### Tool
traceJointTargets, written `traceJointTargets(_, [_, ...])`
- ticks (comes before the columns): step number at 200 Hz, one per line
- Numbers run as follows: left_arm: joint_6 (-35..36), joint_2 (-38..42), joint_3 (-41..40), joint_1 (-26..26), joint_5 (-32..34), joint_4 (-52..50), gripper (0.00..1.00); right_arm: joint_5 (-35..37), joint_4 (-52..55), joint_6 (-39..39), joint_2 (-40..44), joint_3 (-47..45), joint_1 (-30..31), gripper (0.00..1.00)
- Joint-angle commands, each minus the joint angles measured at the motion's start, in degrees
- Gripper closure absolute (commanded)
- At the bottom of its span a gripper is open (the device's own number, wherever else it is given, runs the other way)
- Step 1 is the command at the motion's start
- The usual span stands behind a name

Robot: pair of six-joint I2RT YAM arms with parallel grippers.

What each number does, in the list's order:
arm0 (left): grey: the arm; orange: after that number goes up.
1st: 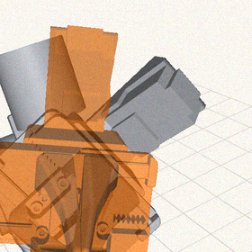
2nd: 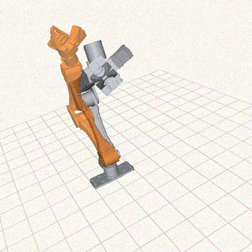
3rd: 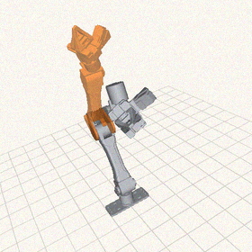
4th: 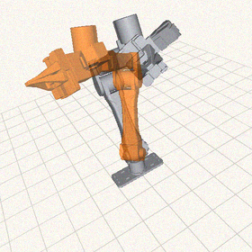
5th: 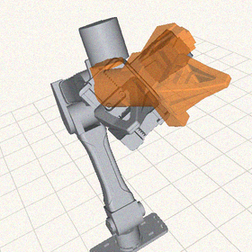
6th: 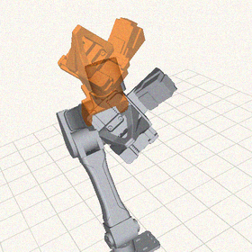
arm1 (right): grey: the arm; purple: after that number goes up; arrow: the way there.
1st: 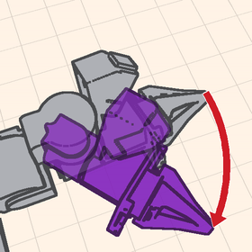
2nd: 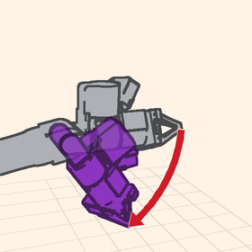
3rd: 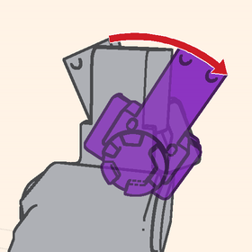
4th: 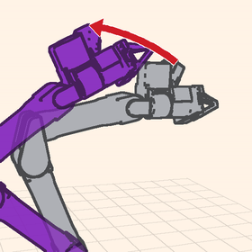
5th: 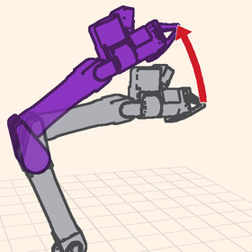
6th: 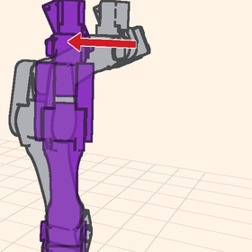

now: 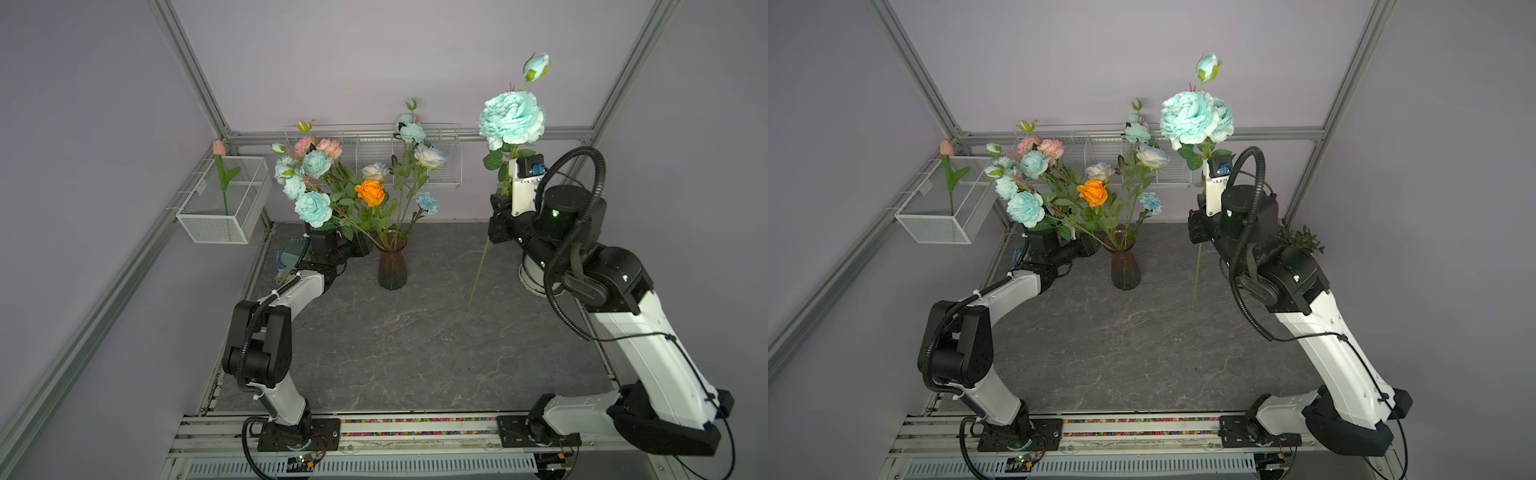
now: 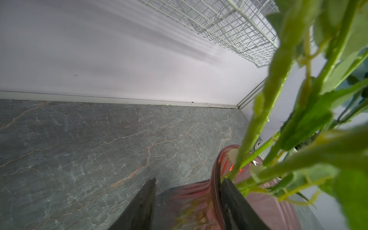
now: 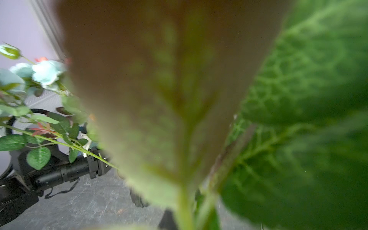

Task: Pick out blue flowers from the vase
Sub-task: Pick up the flower from the vase, then place the flower at the center of the board.

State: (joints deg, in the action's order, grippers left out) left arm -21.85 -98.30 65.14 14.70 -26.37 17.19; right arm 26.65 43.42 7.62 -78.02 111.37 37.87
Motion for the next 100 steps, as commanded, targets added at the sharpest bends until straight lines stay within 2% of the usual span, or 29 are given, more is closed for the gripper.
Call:
traceJointTargets(1, [1.3,-0.6,1.5,0.4,0.5,-3.0,0.45,-12.9,6.9,9.4,-4.0,1.8,-6.7,0.93])
traceJointTargets(35, [2.0,0.4,1.2,0.4,1.0,-3.9,0.46,-21.4,8.8,11.5,-11.8,4.3,-13.3,0.93])
traceJointTargets(100, [1.8,0.9,1.2,0.4,1.0,-3.8,0.46,-29.1,4.5,13.7,-22.5,1.2,-20.2,0.94])
